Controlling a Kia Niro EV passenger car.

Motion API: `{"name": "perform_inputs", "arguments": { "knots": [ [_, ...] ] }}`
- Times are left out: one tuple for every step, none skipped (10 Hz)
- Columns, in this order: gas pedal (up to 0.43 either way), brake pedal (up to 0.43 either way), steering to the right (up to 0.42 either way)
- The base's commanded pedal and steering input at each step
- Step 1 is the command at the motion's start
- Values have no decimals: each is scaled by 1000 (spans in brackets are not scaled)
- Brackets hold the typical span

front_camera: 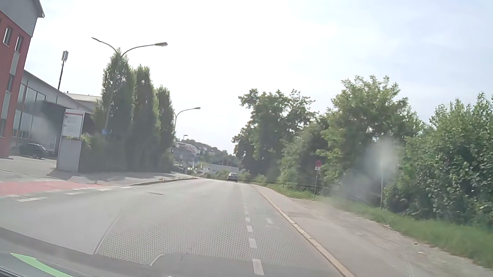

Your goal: Follow the waypoints while adhering to traffic rules and regulations

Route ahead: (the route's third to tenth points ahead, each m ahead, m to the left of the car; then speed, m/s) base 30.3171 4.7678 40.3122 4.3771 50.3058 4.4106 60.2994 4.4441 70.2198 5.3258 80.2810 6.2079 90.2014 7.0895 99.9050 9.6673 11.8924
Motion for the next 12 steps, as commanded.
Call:
{"name": "perform_inputs", "arguments": {
  "knots": [
    [59, 0, -3],
    [59, 0, -3],
    [59, 0, -2],
    [59, 0, -3],
    [59, 0, -3],
    [59, 0, -3],
    [59, 0, -3],
    [59, 0, -2],
    [59, 0, -3],
    [59, 0, -2],
    [59, 0, -3],
    [59, 0, -3]
  ]
}}
